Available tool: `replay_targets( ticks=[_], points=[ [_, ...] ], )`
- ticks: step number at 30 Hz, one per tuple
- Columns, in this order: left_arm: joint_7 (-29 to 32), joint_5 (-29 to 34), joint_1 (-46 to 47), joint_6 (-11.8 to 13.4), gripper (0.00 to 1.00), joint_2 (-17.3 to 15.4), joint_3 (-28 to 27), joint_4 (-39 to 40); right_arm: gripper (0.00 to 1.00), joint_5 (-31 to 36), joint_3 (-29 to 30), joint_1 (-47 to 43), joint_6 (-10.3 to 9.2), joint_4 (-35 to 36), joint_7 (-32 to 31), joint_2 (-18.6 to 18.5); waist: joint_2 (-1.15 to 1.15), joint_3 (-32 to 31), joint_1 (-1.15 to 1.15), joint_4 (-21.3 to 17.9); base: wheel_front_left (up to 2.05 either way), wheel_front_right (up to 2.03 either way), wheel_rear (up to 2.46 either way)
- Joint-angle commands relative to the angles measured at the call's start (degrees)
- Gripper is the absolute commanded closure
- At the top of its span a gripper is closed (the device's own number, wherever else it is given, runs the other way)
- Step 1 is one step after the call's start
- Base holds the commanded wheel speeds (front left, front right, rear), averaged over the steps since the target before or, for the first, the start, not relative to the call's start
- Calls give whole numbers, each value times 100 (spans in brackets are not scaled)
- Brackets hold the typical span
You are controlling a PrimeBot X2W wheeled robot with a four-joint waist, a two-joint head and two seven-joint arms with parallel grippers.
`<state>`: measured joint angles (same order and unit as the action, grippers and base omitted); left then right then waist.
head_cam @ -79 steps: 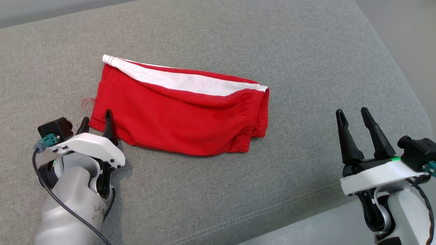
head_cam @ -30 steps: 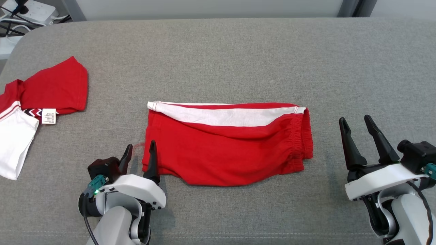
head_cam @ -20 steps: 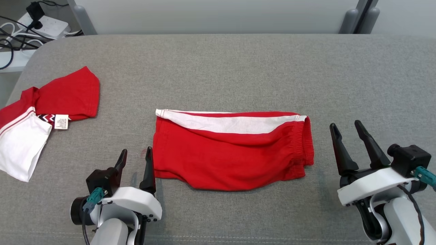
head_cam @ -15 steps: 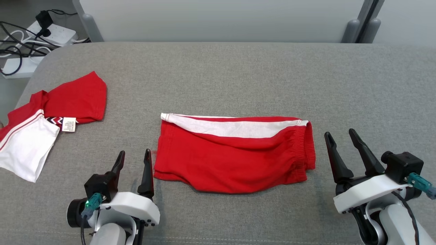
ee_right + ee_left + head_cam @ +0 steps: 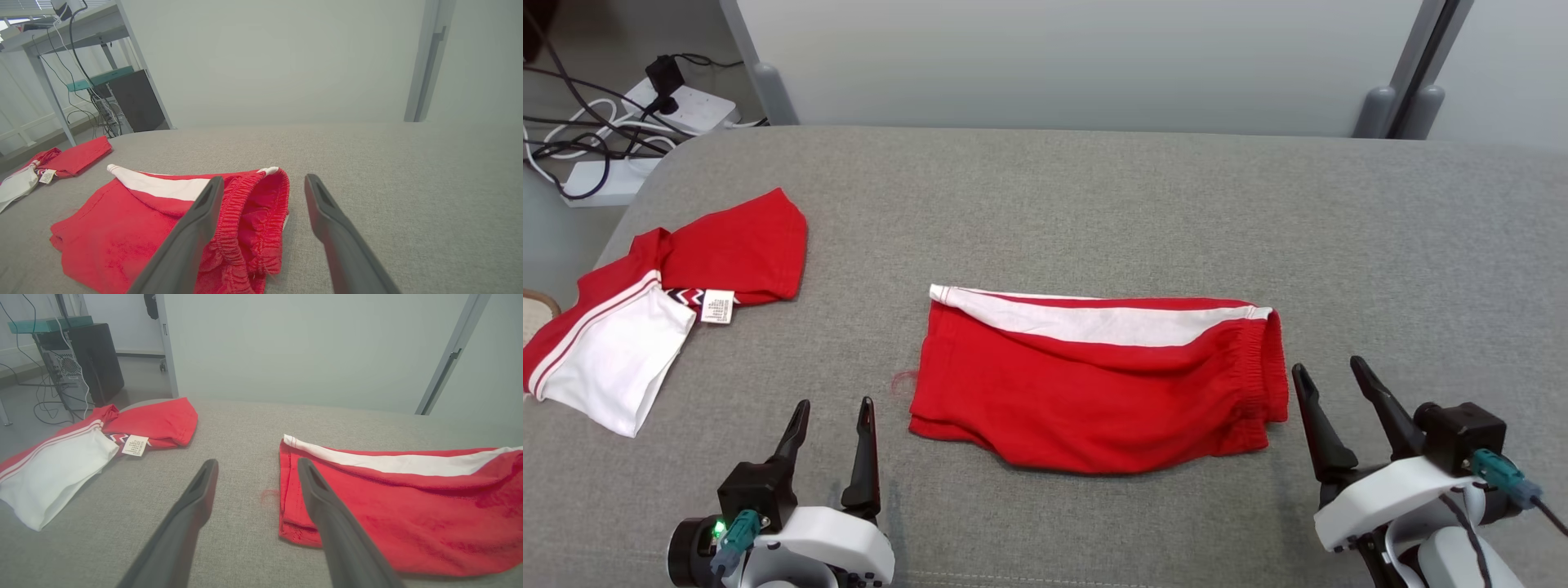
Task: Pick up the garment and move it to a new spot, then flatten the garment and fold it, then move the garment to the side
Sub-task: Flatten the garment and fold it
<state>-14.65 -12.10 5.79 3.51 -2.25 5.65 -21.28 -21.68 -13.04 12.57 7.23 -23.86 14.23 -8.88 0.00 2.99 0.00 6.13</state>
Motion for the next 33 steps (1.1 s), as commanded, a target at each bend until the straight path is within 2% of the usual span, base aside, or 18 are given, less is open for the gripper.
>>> replay_targets(
  ticks=[1, 9, 14, 15, 18, 26, 30, 33],
  points=[
    [-35, 32, 78, -31, 0, -63, -156, 158, 0, 140, -91, 92, 25, 36, 77, 23, 0, 41, 0, 44, 0, 0, 0],
    [-35, -72, 204, -11, 0, -63, -23, 134, 0, 1136, 30, 528, 25, -480, 77, 169, 0, 255, 0, 332, 0, 0, 0],
    [-35, -114, 204, -4, 0, -63, -19, 90, 0, 1473, 265, 684, 25, -807, 77, 301, 0, 333, 0, 435, 0, 0, 0],
    [-35, -125, 198, -9, 0, -63, -15, 58, 0, 1536, 333, 753, 25, -1057, 76, 357, 0, 376, 0, 460, 0, 0, 0],
    [-35, -130, 206, -5, 0, -63, -8, 18, 0, 1502, 433, 894, 25, -1381, 76, 434, 0, 438, 0, 475, 0, 0, 0],
    [-35, -159, 302, 6, 0, -63, 88, -46, 0, 1494, 736, 1077, 25, -1574, 76, 509, 0, 604, 0, 448, 0, 0, 0],
    [-35, -162, 361, -6, 0, -63, 127, -119, 0, 1265, 910, 1101, 25, -1769, 76, 557, 0, 688, 0, 429, 0, 0, 0],
    [-35, -187, 399, -4, 0, -63, 142, -153, 0, 941, 771, 1127, 25, -1983, 76, 580, 0, 741, 0, 431, 0, 0, 0]
  ],
)
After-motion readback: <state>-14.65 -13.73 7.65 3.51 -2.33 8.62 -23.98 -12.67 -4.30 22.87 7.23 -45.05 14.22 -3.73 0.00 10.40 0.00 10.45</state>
